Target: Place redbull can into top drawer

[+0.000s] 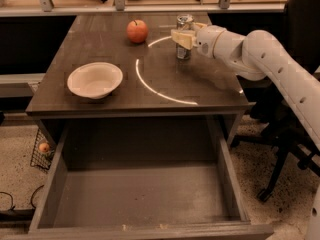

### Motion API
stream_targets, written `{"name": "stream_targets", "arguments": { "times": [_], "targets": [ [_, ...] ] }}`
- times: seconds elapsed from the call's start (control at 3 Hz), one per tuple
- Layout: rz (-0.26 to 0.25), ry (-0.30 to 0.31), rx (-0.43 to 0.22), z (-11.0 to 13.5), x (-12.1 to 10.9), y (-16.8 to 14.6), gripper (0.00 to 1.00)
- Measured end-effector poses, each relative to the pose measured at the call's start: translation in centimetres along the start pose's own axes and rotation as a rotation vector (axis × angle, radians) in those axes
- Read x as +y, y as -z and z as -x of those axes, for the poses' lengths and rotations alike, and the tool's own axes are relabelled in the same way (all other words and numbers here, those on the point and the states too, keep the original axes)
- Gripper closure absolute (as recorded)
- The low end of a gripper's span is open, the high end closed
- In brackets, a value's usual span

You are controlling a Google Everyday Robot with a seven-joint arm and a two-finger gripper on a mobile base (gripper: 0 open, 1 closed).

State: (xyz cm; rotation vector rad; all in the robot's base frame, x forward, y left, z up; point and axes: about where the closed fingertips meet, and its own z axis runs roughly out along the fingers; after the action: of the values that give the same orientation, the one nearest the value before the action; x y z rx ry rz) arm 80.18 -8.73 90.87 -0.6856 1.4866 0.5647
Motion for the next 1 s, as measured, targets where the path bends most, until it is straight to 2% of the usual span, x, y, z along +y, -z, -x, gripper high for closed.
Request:
{"name": "stream_targets", "arguments": {
  "times": [0.33, 0.67, 1.0],
  "targets": [
    [0.007, -0.001, -0.001, 0.0, 0.4, -0.4, 1.00],
    [0.023, -0.009, 0.004, 0.6, 1.0, -0.7, 1.00],
    [0.053, -0.052, 0.005, 2.5, 2.4, 0.7, 1.00]
  ]
}}
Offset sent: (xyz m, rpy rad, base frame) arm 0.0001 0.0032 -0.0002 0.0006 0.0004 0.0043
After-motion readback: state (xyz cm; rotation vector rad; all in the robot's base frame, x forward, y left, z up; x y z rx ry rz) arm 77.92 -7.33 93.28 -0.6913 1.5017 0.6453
